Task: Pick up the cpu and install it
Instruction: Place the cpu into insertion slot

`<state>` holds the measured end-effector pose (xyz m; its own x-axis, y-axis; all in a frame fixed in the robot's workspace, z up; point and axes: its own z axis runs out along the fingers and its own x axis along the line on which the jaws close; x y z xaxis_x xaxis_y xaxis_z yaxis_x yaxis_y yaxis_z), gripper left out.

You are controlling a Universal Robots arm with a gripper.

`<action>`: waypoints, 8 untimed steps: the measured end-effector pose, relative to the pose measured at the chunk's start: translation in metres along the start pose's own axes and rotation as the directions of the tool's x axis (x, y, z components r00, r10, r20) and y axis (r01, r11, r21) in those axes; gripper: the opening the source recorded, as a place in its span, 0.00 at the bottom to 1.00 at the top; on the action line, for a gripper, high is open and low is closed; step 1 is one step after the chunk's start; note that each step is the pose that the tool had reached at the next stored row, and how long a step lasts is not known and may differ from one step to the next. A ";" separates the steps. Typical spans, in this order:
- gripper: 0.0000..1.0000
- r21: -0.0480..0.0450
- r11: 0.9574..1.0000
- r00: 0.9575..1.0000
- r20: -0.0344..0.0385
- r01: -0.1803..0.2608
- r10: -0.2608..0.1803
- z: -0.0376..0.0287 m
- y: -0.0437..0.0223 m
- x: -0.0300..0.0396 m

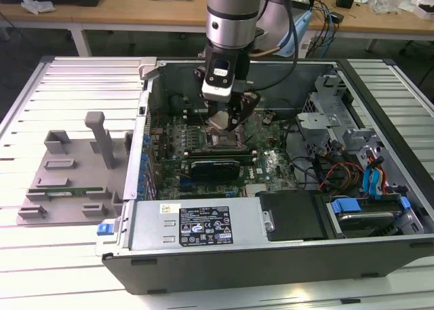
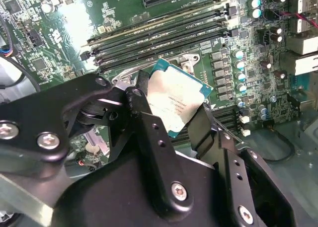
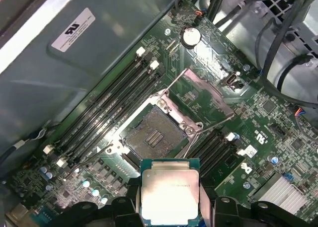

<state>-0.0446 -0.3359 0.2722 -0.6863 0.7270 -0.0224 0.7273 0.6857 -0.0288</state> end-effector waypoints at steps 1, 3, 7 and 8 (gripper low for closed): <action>0.55 0.001 1.000 1.000 -0.001 -0.022 0.022 0.0002 0.0000 0.0000; 0.55 0.002 0.997 0.997 -0.002 -0.076 0.076 0.0004 0.0000 0.0000; 0.55 0.003 0.993 0.993 -0.003 -0.114 0.114 0.0006 0.0000 0.0000; 0.55 0.003 0.992 0.992 -0.003 -0.124 0.124 0.0006 0.0000 0.0000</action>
<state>-0.0446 -0.3359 0.2716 -0.5904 0.8068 -0.0225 0.8070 0.5898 -0.0289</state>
